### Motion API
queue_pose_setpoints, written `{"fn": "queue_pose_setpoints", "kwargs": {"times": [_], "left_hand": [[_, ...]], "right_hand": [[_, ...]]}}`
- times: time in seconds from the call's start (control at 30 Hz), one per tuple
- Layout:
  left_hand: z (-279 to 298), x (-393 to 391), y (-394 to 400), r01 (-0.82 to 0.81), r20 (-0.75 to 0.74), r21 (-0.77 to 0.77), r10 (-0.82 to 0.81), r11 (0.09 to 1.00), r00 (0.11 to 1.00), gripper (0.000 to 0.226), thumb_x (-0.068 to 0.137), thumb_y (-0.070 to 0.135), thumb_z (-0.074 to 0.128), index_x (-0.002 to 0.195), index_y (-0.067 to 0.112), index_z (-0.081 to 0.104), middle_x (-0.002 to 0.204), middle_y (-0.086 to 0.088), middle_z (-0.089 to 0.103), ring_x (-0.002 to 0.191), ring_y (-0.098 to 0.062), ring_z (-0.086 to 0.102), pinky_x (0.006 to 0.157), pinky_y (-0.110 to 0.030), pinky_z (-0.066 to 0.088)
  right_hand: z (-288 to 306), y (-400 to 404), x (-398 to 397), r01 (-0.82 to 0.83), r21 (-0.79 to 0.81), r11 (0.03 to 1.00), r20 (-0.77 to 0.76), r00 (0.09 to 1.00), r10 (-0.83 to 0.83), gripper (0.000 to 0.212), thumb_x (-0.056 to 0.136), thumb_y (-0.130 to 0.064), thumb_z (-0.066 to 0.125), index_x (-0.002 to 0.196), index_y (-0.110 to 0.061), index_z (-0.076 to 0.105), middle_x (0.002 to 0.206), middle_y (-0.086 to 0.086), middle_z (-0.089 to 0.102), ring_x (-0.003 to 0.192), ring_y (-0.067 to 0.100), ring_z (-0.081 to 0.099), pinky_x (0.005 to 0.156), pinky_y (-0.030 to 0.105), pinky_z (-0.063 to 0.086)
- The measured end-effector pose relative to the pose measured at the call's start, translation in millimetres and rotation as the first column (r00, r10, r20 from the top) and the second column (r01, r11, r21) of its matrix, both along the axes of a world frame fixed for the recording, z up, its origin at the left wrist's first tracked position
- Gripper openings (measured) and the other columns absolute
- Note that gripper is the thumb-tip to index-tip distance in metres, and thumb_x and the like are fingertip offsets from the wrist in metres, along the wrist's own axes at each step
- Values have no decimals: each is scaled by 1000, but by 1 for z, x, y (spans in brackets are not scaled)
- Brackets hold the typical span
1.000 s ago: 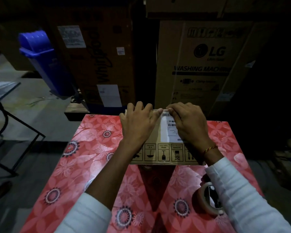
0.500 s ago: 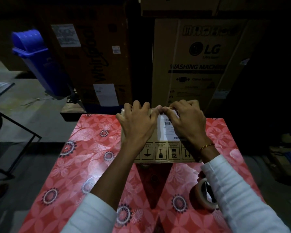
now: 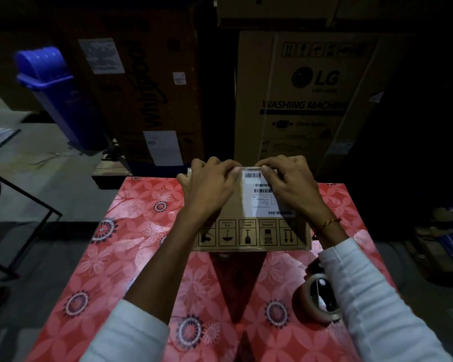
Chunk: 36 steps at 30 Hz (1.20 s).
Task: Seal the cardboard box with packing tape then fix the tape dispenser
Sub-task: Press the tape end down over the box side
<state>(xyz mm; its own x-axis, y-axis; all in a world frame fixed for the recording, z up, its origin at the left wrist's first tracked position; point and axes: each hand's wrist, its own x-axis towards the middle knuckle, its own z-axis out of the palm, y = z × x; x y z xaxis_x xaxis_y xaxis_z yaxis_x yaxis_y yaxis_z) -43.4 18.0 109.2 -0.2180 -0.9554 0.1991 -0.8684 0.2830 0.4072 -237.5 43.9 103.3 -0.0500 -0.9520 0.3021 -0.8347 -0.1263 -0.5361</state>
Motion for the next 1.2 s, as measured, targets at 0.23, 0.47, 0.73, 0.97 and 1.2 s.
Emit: {"fn": "queue_pose_setpoints", "kwargs": {"times": [0.23, 0.47, 0.73, 0.97, 1.2], "left_hand": [[4, 10, -8, 67, 167, 37, -72, 997, 983, 77, 73, 90, 23, 131, 47, 49, 131, 6, 52, 121, -23, 39, 80, -42, 20], [4, 22, -13, 190, 205, 95, -206, 977, 957, 100, 60, 95, 35, 145, 44, 30, 151, 7, 31, 135, -24, 25, 92, -50, 29], [-4, 37, -8, 164, -44, 28, -163, 986, 986, 89, 67, 80, 49, 144, 37, 42, 160, 6, 20, 144, -26, 13, 108, -59, 28], [-35, 37, 8, -89, -397, 55, 103, 995, 912, 66, 82, 74, 52, 139, 45, 34, 143, -6, 38, 118, -27, 52, 90, -46, 51], [-31, 48, 1, -94, -362, 77, 116, 993, 925, 51, 96, 59, 42, 140, 35, 35, 131, -10, 55, 116, -31, 56, 93, -49, 48]], "right_hand": [[1, 1, -2, -10, 47, 999, -136, 991, 16, 45, 92, -61, 52, 128, -36, 57, 121, -5, 56, 123, 22, 37, 77, 33, 35], [-9, 5, -21, -110, 37, 993, -164, 980, 115, 84, 76, -75, 62, 147, -34, 41, 143, -2, 45, 138, 27, 24, 96, 39, 40], [-30, 9, -20, 97, -63, 993, 239, 968, -79, 72, 87, -70, 54, 147, -38, 32, 147, -4, 33, 112, 1, 48, 87, 27, 44], [-37, 8, -18, 316, 1, 949, 129, 941, -313, 66, 86, -85, 29, 130, -36, 33, 112, 2, 66, 94, 26, 66, 79, 45, 55], [-43, 7, -6, 320, -102, 942, 138, 942, -306, 54, 92, -75, 36, 121, -30, 39, 103, -3, 62, 84, 21, 62, 66, 34, 45]]}}
